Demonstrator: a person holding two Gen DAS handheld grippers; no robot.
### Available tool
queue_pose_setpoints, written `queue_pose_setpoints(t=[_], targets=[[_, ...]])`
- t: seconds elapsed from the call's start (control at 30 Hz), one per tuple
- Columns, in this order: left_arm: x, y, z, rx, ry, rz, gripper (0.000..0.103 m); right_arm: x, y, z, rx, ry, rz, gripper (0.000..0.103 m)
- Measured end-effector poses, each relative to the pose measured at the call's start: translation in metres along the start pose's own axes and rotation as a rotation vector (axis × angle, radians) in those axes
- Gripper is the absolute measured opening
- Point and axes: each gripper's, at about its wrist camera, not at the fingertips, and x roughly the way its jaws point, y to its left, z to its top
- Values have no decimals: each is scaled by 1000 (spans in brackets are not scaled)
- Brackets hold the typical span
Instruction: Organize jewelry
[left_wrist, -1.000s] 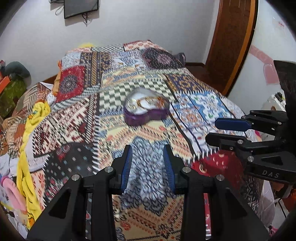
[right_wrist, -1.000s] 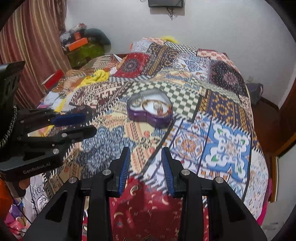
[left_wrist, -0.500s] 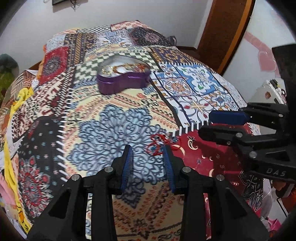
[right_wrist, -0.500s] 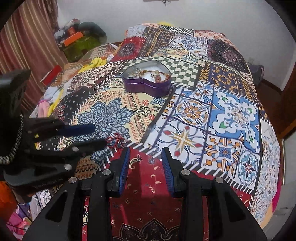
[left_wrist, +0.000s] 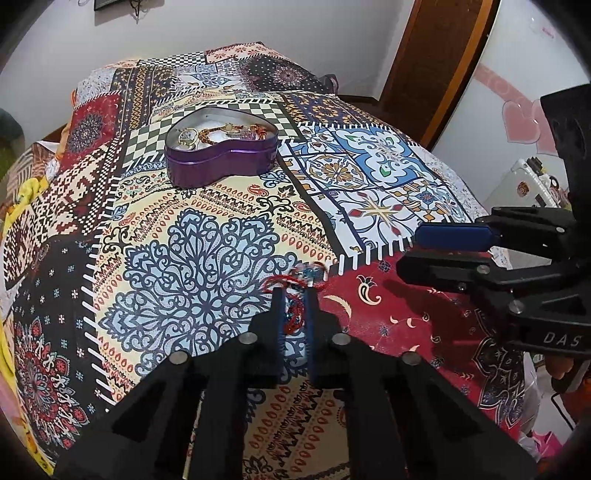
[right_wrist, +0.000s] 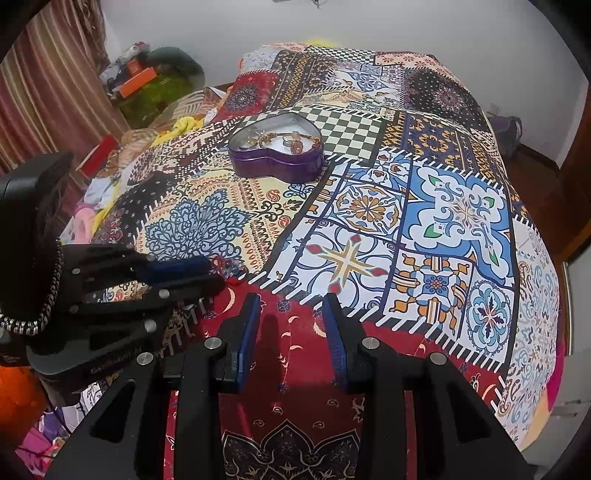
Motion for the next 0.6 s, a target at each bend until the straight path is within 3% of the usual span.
queue_pose_setpoints(t=[0.2, 0.6], targets=[[-13, -5, -1, -8, -30, 12, 6, -3, 3, 1, -4, -6, -1, 31], [-78, 22, 7, -78, -197, 60, 6, 7, 25, 12, -56, 2, 17, 31]])
